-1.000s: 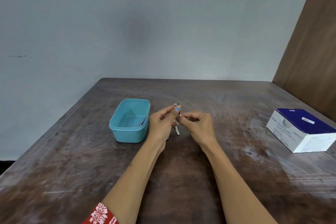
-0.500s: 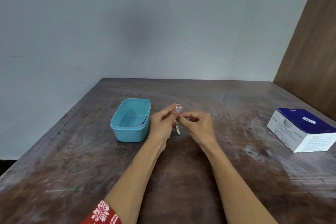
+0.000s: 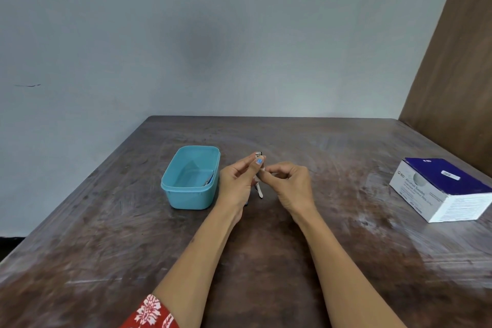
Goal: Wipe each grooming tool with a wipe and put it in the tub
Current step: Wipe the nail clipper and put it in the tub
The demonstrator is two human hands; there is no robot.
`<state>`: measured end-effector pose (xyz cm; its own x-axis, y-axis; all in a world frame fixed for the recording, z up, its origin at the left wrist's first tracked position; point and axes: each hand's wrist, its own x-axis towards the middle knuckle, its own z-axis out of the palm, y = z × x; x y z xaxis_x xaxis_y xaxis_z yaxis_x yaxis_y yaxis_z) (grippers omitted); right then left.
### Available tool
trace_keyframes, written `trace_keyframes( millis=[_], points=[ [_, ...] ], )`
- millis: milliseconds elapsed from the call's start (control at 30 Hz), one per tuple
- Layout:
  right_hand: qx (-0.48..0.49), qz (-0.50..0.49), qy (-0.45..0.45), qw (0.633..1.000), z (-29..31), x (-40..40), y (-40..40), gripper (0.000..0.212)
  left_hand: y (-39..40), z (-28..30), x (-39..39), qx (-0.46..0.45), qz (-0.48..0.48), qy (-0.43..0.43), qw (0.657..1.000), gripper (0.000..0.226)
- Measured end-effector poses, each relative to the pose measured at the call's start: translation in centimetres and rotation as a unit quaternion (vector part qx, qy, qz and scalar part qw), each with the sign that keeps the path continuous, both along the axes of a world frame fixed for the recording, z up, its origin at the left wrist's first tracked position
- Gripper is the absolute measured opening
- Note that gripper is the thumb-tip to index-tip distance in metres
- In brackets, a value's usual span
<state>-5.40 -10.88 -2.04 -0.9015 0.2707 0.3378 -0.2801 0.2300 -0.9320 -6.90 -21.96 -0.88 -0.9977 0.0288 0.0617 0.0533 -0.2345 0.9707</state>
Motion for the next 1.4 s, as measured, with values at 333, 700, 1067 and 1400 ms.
trace_keyframes(
  millis=[333, 700, 1067, 1400],
  points=[
    [0.018, -0.037, 0.019, 0.999, 0.2, 0.2, -0.1, 0.014, -0.1, -0.2, -0.1, -0.005, -0.021, 0.029, 0.999, 0.027],
    [-0.111, -0.067, -0.058, 0.99, 0.1, -0.3, 1.5, 0.014, 0.1, 0.0, 0.1, 0.045, -0.001, 0.029, 0.999, 0.026],
    [-0.23, 0.099, -0.045, 0.967, 1.2, 0.6, 1.1, 0.019, 0.3, -0.7, 0.3, -0.044, -0.01, 0.103, 0.994, 0.02],
    [-0.231, 0.077, -0.047, 0.969, 1.6, 1.0, 1.1, 0.01, 0.4, -0.6, 0.6, -0.044, -0.023, 0.097, 0.994, 0.017]
  ],
)
